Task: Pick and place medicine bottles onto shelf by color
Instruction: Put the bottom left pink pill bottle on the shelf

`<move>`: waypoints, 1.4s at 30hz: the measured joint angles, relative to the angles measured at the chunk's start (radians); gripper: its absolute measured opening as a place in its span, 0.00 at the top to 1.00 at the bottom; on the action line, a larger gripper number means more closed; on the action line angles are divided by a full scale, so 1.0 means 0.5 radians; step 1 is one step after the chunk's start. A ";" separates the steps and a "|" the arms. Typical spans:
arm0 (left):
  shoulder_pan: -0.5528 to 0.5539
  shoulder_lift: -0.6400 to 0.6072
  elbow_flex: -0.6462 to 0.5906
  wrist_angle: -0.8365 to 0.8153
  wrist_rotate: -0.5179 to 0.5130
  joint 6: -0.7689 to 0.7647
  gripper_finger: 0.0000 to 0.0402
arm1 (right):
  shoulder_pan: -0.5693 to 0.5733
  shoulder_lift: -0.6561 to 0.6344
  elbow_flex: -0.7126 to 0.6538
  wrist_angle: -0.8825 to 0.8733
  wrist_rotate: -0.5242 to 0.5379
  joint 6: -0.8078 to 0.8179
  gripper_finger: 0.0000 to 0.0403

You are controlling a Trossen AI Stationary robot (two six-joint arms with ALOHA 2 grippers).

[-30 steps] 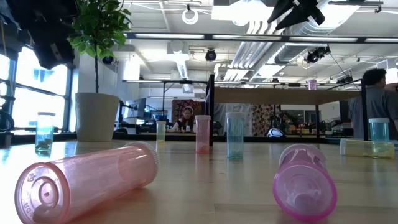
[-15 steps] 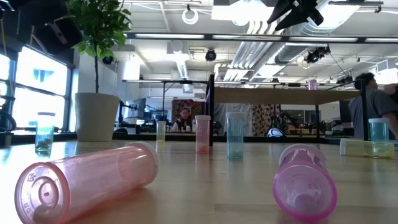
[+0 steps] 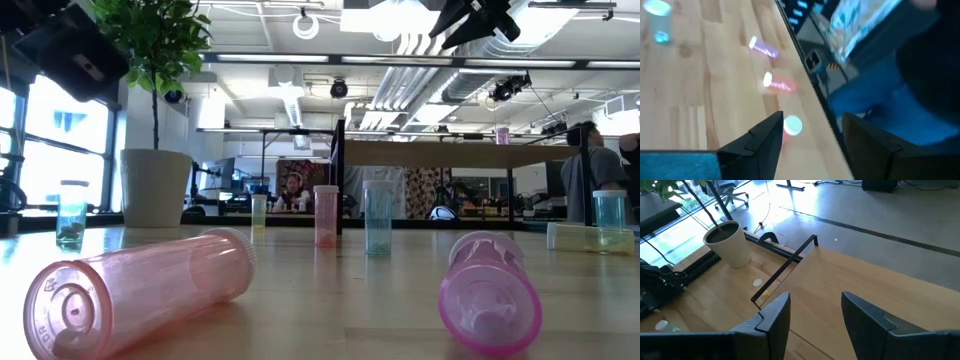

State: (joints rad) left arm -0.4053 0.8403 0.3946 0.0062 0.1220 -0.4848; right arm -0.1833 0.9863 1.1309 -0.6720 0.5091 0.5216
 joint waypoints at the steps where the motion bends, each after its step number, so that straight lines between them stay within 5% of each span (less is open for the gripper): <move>1: -0.036 0.029 0.000 0.002 -0.032 0.040 0.53 | 0.000 0.000 0.000 0.000 -0.003 0.003 0.59; 10: -0.274 0.289 0.000 0.199 -0.488 0.298 0.59 | 0.000 0.000 0.000 0.001 -0.005 -0.008 0.59; 25: -0.398 0.734 -0.001 0.379 -0.492 0.290 0.59 | 0.000 -0.001 -0.001 0.027 -0.004 -0.011 0.59; 42: -0.396 1.090 -0.001 0.684 -0.439 -0.125 0.54 | 0.000 -0.001 -0.001 0.040 -0.012 -0.012 0.59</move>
State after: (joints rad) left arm -0.6033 1.3855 0.3943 0.3480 -0.0977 -0.5472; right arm -0.1833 0.9859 1.1305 -0.6521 0.5030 0.5156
